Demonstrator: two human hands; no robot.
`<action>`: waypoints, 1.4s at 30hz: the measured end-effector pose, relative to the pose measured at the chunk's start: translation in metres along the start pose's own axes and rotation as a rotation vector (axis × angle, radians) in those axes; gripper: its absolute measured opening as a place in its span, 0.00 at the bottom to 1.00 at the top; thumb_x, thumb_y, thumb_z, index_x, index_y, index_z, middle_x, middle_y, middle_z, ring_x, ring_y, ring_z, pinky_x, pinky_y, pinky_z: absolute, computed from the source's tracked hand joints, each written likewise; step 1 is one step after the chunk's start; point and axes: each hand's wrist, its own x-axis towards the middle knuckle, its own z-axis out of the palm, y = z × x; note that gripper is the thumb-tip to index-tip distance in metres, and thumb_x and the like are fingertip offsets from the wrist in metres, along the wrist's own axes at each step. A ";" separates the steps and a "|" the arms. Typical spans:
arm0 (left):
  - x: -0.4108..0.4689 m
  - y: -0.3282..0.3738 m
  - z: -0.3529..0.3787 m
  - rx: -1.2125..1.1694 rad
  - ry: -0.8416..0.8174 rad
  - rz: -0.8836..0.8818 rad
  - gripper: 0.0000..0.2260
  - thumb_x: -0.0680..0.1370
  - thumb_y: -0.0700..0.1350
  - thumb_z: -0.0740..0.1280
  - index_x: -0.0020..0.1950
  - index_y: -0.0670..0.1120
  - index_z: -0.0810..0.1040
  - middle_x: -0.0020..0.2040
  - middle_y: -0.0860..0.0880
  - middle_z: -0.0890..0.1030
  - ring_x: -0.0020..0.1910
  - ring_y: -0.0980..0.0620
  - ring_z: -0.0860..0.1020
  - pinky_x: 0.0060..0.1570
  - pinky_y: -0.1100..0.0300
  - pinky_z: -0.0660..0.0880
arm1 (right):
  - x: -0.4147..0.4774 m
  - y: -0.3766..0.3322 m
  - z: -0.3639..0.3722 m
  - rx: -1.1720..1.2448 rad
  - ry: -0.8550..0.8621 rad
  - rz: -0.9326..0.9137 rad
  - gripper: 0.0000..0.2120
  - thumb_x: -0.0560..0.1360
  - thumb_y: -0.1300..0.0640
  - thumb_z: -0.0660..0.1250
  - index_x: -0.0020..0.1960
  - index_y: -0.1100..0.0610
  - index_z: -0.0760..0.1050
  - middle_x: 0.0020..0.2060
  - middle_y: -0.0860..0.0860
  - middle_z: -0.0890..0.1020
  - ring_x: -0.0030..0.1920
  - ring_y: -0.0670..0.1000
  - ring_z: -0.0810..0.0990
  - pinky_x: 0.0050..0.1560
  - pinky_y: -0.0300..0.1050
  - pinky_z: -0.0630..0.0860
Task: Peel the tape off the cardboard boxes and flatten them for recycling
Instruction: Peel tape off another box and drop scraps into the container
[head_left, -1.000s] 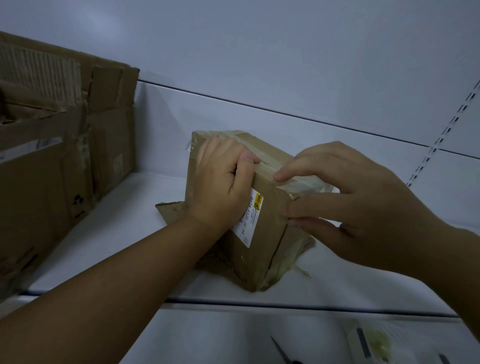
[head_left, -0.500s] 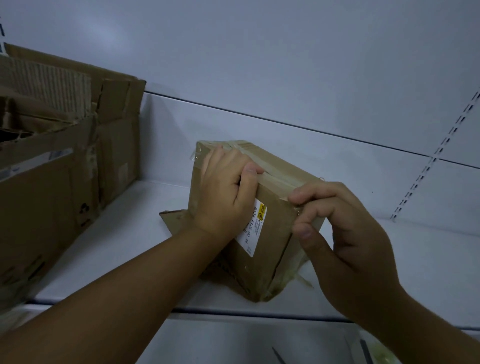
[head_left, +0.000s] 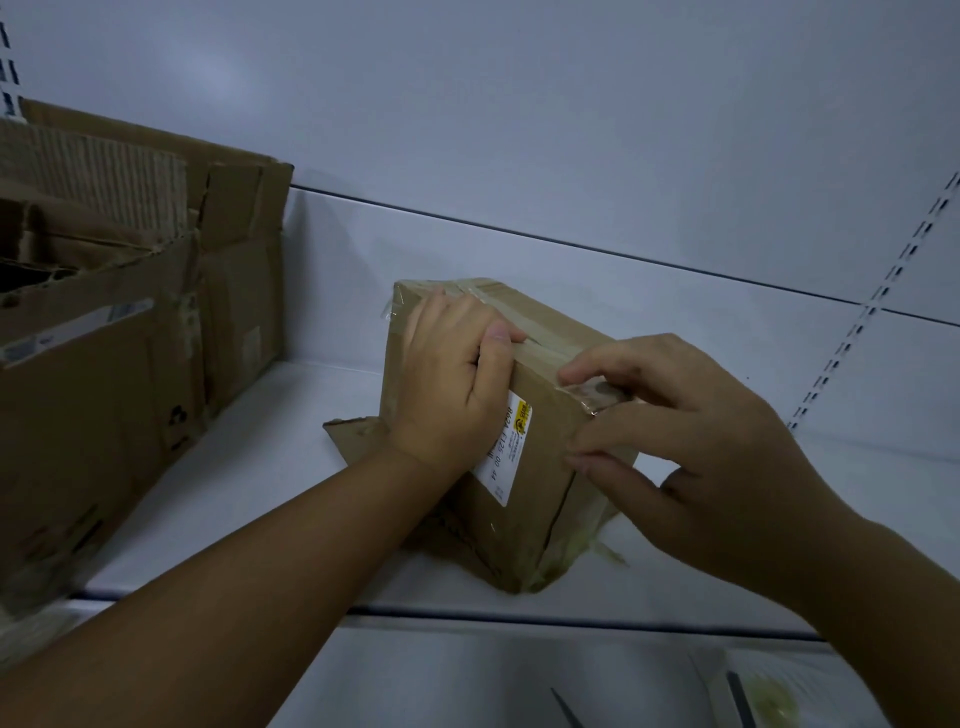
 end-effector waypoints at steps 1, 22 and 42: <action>0.000 0.000 0.000 0.003 -0.002 0.000 0.21 0.78 0.45 0.50 0.40 0.40 0.80 0.38 0.46 0.79 0.42 0.48 0.73 0.54 0.53 0.67 | 0.000 -0.001 0.002 -0.005 0.014 0.004 0.07 0.74 0.55 0.64 0.42 0.55 0.81 0.53 0.53 0.80 0.50 0.51 0.76 0.48 0.40 0.71; -0.003 -0.003 0.000 0.011 0.027 0.028 0.20 0.78 0.44 0.51 0.40 0.41 0.80 0.38 0.47 0.79 0.43 0.53 0.73 0.57 0.56 0.65 | 0.001 -0.043 0.046 0.311 0.492 0.420 0.04 0.74 0.57 0.59 0.41 0.52 0.71 0.41 0.43 0.73 0.49 0.39 0.74 0.51 0.29 0.67; -0.002 0.001 -0.003 0.025 -0.008 0.013 0.20 0.79 0.46 0.49 0.41 0.43 0.80 0.40 0.54 0.76 0.44 0.53 0.71 0.50 0.55 0.68 | 0.010 -0.023 -0.008 0.745 0.184 0.649 0.16 0.66 0.38 0.58 0.49 0.42 0.75 0.45 0.41 0.81 0.50 0.40 0.79 0.49 0.32 0.75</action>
